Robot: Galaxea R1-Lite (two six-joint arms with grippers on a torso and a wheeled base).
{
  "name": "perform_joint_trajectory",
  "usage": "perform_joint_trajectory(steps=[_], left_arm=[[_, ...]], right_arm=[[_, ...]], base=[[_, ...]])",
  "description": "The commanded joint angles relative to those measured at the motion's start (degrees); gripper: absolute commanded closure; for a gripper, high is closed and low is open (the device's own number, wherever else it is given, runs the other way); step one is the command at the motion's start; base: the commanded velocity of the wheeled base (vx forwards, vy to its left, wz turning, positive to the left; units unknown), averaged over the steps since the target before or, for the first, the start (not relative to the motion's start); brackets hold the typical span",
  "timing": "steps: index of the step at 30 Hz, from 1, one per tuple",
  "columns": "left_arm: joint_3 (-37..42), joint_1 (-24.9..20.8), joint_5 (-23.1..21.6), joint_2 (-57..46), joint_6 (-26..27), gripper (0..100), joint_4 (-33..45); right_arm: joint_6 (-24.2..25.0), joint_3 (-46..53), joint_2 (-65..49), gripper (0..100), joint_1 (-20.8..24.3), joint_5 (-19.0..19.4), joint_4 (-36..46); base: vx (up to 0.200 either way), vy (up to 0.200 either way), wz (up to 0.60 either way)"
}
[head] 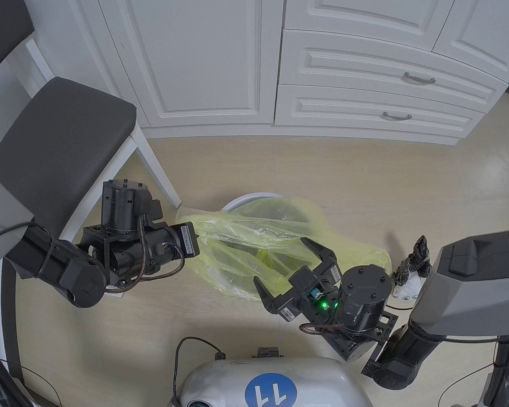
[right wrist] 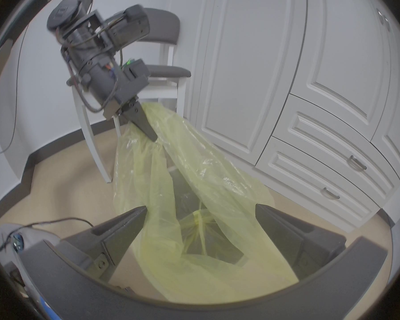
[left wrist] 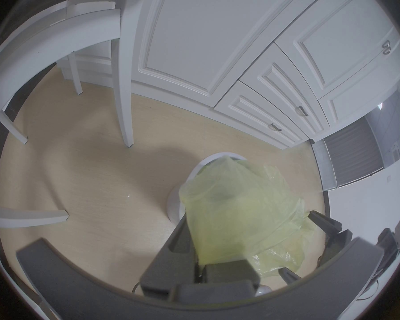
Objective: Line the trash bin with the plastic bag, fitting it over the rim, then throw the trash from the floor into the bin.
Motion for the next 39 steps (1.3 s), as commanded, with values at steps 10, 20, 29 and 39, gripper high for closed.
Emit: perform_joint_trajectory(steps=[10, 20, 29, 39], left_arm=[[0.07, -0.07, -0.02, 0.72, -0.01, 100, 0.0], [0.86, -0.24, 1.39, 0.81, 0.17, 100, -0.09], [0.69, -0.24, 1.56, 0.37, 0.17, 100, -0.09], [0.78, -0.33, 1.65, 0.11, 0.17, 100, -0.18]], right_arm=[[3.99, 4.34, -10.34, 0, 6.29, 0.23, -1.02], [3.55, -3.13, -1.99, 0, -0.65, 0.14, -1.02], [3.47, -3.92, 0.47, 0, -2.24, 0.58, -1.02], [3.82, -11.3, 6.53, 100, -5.23, 0.58, -1.02]], base=[[0.0, 0.0, 0.0], [0.0, 0.0, 0.0], [0.0, 0.0, 0.0], [0.0, 0.0, 0.0]])
